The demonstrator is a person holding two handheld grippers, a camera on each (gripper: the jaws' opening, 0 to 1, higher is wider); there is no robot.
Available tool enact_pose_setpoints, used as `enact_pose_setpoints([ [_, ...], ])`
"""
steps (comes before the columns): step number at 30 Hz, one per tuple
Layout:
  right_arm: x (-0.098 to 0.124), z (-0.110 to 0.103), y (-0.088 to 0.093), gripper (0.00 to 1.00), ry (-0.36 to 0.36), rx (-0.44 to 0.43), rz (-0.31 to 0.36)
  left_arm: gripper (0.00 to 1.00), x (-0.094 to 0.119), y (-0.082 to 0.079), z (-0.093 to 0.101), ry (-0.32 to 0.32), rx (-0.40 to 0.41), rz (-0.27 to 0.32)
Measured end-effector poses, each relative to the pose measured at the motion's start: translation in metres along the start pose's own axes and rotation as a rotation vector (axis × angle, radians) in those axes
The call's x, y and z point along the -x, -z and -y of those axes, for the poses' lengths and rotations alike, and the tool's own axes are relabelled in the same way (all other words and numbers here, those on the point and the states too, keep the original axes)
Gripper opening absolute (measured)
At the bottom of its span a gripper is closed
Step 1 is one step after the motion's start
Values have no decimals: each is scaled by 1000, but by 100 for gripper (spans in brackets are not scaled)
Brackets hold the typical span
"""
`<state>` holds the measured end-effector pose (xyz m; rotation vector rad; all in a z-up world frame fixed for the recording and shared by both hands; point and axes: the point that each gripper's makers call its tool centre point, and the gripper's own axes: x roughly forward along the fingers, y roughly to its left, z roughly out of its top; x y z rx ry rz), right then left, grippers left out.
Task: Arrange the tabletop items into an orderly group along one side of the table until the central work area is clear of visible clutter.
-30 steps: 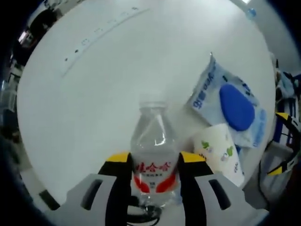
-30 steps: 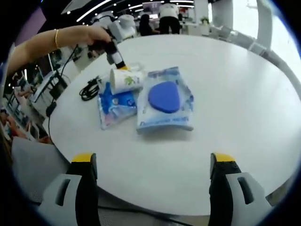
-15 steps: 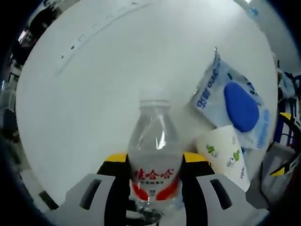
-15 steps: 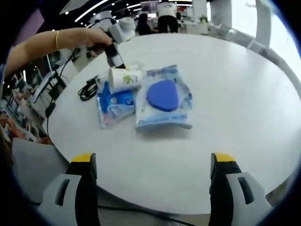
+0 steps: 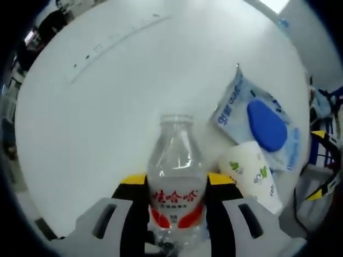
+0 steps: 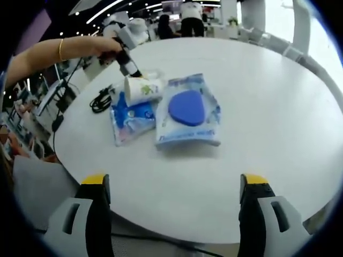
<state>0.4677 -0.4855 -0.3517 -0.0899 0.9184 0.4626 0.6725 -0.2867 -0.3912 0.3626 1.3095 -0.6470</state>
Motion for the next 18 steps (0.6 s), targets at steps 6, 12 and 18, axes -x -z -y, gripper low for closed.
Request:
enact_pose_setpoints([
  [6, 0, 0, -1, 99, 3, 3, 3, 37, 10, -2, -2, 3, 24, 76],
  [12, 0, 1, 0, 99, 6, 9, -1, 37, 24, -6, -1, 29, -5, 170],
  [18, 0, 1, 0, 99, 8, 16, -5, 37, 37, -3, -3, 38, 17, 278],
])
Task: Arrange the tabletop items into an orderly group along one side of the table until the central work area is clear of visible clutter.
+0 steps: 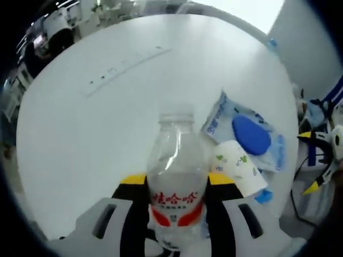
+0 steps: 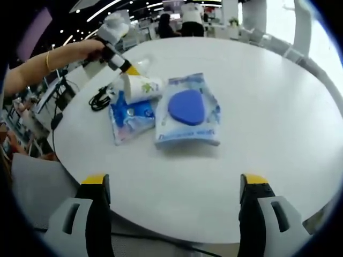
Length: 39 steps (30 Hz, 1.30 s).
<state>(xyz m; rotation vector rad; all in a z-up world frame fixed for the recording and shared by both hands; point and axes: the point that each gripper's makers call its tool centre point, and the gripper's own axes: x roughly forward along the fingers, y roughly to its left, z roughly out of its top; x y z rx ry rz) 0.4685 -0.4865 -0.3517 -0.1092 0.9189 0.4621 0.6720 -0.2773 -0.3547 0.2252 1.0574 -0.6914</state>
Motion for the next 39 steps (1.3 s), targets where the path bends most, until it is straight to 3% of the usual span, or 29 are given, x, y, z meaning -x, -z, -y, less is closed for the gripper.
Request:
enact_pose_setpoints([
  [5, 0, 0, 0, 99, 2, 4, -3, 37, 12, -2, -5, -2, 25, 108],
  [6, 0, 0, 0, 99, 2, 3, -4, 37, 14, 1, -5, 0, 28, 102],
  [10, 0, 1, 1, 99, 5, 11, -12, 37, 24, 3, -7, -34, 72, 188],
  [22, -1, -5, -1, 99, -8, 36, -2, 38, 40, 4, -3, -163, 28, 382],
  [27, -1, -8, -3, 99, -24, 29, 13, 38, 45, 8, 0, -198, 2, 420],
  [31, 1, -11, -8, 99, -33, 38, 34, 37, 50, 5, -9, -235, 50, 488],
  [35, 0, -11, -6, 99, -34, 42, 27, 37, 55, 8, -5, -239, 38, 507],
  [39, 0, -11, -6, 99, -34, 47, 26, 37, 61, 9, -10, -247, 78, 549],
])
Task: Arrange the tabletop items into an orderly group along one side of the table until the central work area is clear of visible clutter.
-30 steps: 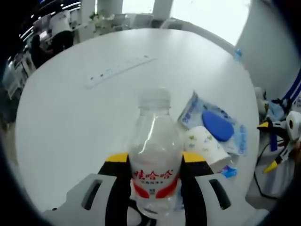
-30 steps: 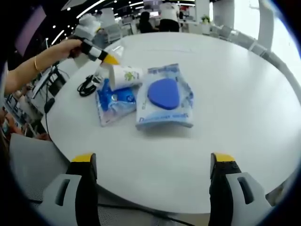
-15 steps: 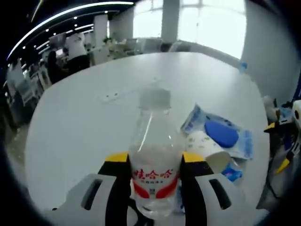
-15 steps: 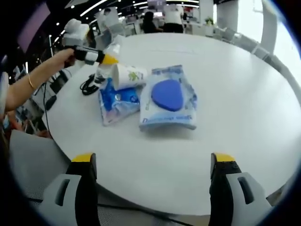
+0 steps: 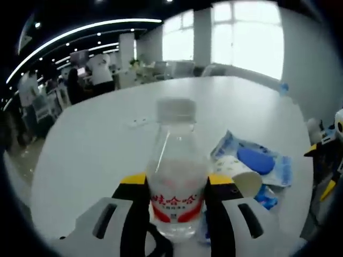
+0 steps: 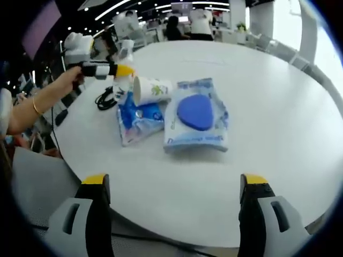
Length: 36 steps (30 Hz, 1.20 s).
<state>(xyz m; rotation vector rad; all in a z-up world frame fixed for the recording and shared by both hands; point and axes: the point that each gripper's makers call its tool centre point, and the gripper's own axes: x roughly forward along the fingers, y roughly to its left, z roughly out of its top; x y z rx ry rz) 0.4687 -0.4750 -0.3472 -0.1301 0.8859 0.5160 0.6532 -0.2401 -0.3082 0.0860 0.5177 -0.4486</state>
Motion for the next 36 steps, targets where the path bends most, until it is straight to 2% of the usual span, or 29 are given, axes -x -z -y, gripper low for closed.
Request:
enact_pose_setpoints([
  [2, 0, -1, -1, 99, -4, 0, 6, 37, 2, -1, 1, 2, -4, -2],
  [4, 0, -1, 0, 99, -4, 5, 1, 37, 7, -9, 3, -2, -46, 25],
  [10, -1, -2, 1, 99, -4, 6, -5, 37, 12, -25, -2, -12, -29, 87],
  [16, -1, -1, 2, 99, -1, 4, -8, 37, 14, -35, -18, -53, 4, 136],
  [26, -3, -1, 4, 99, 2, 14, -24, 37, 13, -48, -42, -98, 4, 167],
  [36, -3, 1, 6, 99, 10, 3, -28, 37, 5, -54, -69, -141, 49, 190],
])
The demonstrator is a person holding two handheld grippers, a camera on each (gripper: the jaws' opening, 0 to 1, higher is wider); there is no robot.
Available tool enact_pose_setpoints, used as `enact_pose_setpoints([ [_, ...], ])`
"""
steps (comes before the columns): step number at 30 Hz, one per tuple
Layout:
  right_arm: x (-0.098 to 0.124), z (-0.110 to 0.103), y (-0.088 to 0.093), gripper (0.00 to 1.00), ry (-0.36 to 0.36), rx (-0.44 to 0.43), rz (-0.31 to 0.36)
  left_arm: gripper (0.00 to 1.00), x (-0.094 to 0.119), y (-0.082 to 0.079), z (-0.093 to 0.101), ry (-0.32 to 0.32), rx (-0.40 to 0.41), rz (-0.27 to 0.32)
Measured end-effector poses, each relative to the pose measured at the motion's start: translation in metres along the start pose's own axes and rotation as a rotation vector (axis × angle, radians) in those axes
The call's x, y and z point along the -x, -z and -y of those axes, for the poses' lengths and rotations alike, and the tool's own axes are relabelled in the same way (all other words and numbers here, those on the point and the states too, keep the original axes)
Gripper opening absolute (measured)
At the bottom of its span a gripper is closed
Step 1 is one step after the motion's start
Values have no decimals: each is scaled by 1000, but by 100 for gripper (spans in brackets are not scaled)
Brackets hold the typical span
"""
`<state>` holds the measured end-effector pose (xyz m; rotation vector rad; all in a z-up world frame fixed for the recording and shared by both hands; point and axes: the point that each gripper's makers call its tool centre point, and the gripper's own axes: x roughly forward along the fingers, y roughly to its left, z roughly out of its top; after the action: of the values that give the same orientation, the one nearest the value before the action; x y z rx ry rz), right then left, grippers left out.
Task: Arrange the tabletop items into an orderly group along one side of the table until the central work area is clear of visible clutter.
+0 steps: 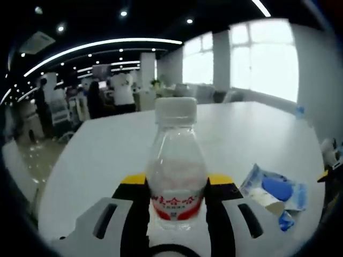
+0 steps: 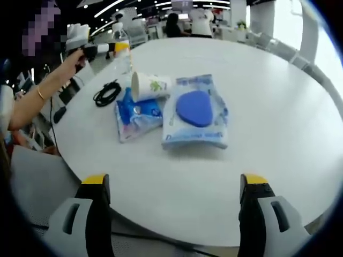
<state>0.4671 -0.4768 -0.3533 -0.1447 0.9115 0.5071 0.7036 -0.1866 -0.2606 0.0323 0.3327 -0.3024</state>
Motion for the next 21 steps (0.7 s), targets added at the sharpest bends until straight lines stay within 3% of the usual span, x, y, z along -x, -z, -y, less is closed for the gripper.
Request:
enact_pose_setpoints([
  [10, -2, -1, 2, 99, -6, -3, -12, 37, -12, -3, -31, -62, 42, 21],
  [21, -4, -3, 7, 99, -15, 3, -36, 37, -20, -4, -65, -150, 19, 47],
])
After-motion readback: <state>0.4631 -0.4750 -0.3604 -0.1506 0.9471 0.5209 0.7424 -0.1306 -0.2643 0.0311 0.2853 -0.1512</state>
